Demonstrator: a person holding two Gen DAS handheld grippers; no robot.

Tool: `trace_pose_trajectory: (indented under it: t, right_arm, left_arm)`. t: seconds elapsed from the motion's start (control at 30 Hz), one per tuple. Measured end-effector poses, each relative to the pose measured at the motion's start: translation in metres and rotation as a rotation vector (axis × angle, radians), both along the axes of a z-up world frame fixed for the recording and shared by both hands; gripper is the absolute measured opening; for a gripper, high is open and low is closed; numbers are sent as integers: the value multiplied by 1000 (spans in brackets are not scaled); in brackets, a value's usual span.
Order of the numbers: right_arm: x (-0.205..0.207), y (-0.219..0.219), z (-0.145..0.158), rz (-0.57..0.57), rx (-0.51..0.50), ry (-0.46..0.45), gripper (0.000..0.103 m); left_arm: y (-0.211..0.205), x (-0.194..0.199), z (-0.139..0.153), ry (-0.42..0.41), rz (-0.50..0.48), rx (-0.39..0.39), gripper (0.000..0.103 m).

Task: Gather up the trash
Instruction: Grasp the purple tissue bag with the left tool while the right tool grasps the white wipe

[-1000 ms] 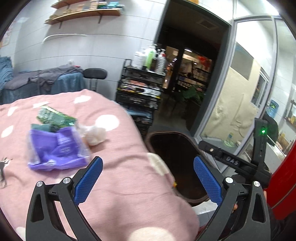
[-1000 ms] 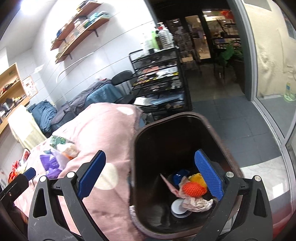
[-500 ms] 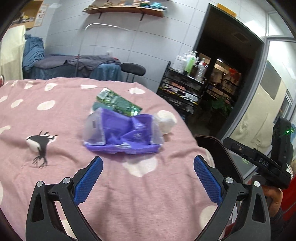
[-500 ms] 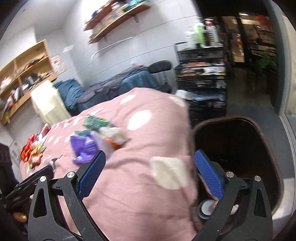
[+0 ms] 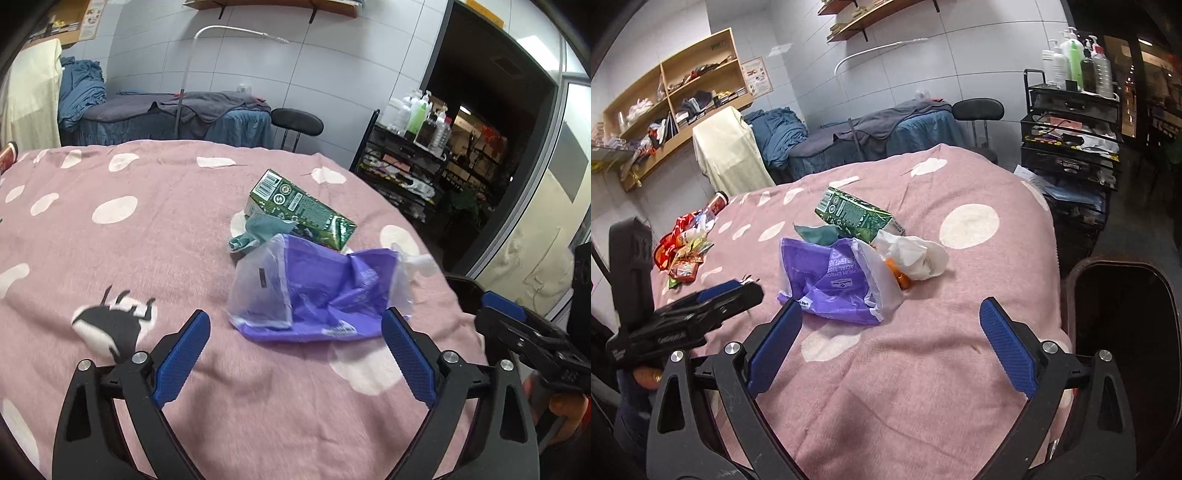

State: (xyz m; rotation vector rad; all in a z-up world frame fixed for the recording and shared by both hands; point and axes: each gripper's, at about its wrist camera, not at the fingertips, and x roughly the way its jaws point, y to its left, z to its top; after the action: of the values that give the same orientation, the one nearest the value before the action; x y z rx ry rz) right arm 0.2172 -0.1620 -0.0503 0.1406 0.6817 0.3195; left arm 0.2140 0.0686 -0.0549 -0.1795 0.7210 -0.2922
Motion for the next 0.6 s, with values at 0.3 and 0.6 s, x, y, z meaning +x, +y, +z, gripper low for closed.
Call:
trace_pose_trajectory:
  t: [0.3,0.6]
  right_arm:
    - [20,-5,-4,-16,-32,29,94]
    - [40,1,-10,4,-86,50,84]
  left_arm:
    - [-7,43,-11,80,-50,56,59]
    - [16,33,-13,65,-45,-72,4]
